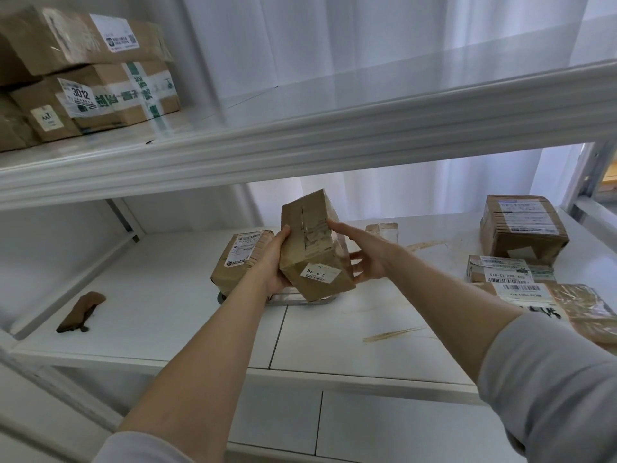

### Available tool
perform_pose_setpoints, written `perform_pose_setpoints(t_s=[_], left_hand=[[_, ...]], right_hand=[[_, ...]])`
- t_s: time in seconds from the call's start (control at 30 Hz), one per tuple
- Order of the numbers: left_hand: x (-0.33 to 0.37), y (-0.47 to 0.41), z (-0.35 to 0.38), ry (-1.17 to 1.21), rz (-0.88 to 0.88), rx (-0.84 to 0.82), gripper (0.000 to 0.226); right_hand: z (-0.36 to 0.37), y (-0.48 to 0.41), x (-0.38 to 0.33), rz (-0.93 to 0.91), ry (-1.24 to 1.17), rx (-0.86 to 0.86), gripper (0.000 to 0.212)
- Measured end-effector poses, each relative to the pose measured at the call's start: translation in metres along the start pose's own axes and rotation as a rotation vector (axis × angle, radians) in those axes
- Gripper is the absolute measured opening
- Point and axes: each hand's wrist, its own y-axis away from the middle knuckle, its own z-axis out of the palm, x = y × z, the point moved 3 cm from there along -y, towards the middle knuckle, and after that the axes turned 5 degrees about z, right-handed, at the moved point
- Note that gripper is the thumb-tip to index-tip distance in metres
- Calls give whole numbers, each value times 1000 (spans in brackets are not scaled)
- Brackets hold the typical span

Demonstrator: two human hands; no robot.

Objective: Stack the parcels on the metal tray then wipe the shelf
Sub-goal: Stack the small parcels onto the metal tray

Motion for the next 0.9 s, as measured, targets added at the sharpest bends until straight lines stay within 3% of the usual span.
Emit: perform_pose_setpoints(t_s=[0.17, 0.3, 0.47, 0.67, 0.9], left_hand=[[8, -1, -1, -123, 149, 82, 41], [11, 5, 4, -140, 167, 53, 45], [10, 3, 4, -197, 158, 14, 65], [6, -1, 6, -258, 106, -43, 58], [3, -4, 4, -287, 160, 33, 53]], right_hand=[[-3, -3, 2, -73, 17, 138, 66], [-7, -5, 1, -112, -10, 202, 51], [-10, -4, -2, -143, 2, 239, 46], [-11, -3, -1, -142, 3, 261, 50], [-9, -4, -3, -169, -36, 274, 54]])
